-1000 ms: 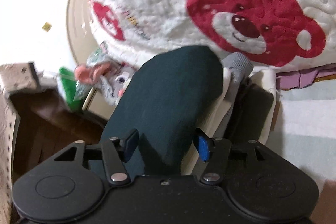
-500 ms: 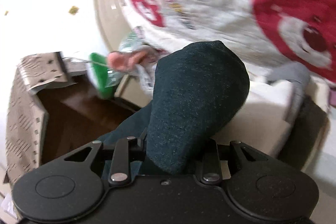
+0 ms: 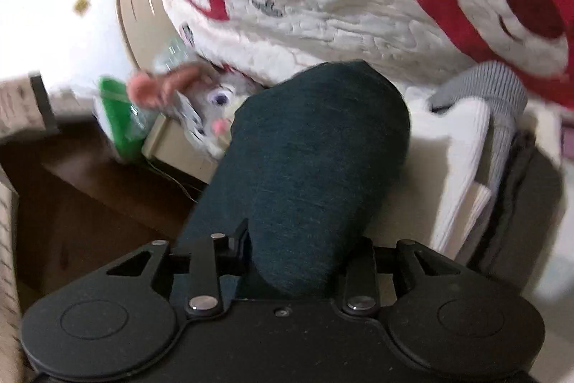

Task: Fold clothes
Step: 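Lower the jeans onto the stack top and open both tools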

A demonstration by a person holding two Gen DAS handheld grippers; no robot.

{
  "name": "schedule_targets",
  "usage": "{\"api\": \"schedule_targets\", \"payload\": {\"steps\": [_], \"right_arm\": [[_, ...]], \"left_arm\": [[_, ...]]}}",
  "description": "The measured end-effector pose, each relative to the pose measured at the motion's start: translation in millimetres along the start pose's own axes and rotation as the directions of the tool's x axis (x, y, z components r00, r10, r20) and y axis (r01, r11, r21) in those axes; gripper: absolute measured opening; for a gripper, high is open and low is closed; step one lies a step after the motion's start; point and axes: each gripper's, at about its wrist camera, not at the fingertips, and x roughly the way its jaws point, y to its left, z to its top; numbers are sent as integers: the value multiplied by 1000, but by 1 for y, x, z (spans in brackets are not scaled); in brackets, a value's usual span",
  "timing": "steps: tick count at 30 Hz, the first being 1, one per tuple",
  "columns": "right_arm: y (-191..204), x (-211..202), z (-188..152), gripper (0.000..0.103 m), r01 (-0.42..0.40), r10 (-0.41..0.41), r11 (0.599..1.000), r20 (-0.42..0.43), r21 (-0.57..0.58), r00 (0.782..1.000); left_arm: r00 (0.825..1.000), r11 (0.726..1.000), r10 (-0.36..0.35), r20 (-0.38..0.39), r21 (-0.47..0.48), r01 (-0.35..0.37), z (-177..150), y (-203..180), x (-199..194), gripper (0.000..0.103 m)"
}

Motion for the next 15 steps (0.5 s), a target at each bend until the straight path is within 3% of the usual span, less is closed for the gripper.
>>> {"api": "schedule_targets", "payload": {"steps": [2,5,7,9,11,13,15], "right_arm": [[10,-4,-2,42,39,-39,998,1,-59,999],[26,-12,-4,54,118,-121,983,-14,-141,993],[41,-21,-8,63,196,-205,948,-8,-250,979],[58,-35,-18,63,271,-275,878,46,-396,960],[75,-51,-29,56,337,-317,789,129,-515,940],[93,-65,-38,46,393,-334,684,215,-614,918],[113,-70,-41,46,424,-325,585,279,-692,904]], "left_arm": [[1000,998,30,-9,60,-29,6,-9,-3,40],[987,977,160,-6,143,-158,12,-28,-15,48],[975,958,210,77,180,-221,16,-39,-39,47],[966,943,209,154,229,-240,18,-51,-61,46],[974,943,146,175,273,-191,21,-62,-70,46],[986,937,80,149,327,-126,23,-72,-68,45],[996,919,37,85,387,-67,21,-82,-54,45]]}}
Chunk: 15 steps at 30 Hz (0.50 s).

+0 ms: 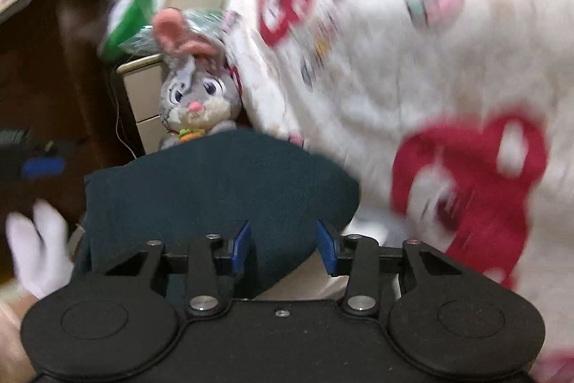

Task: Fold clothes
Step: 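Lower the jeans onto the stack top and open both tools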

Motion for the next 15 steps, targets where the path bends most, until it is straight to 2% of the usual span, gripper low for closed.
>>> {"api": "schedule_targets", "payload": {"steps": [1,3,5,7,9,12,15], "right_arm": [[4,0,7,46,6,-5,999,14,-39,1000],[11,2,20,46,5,-2,994,30,-108,1000],[15,24,28,44,2,-2,990,-6,-141,1000],[17,49,30,44,29,-39,987,-56,-161,998],[14,75,21,45,57,-77,982,-104,-177,992],[10,93,5,46,56,-73,992,-147,-116,986],[6,92,-5,46,57,-63,997,-119,-53,991]], "left_arm": [[999,999,-19,-29,27,20,-1,-5,8,45],[997,998,20,-77,54,-16,-10,-8,27,45],[993,999,44,-113,31,-40,-21,-5,42,45],[991,999,45,-127,-18,-48,-36,6,52,46],[989,999,44,-138,-5,-46,-44,13,55,47],[989,999,39,-145,27,-36,-52,20,58,48],[988,999,52,-142,12,-51,-57,22,57,48]]}}
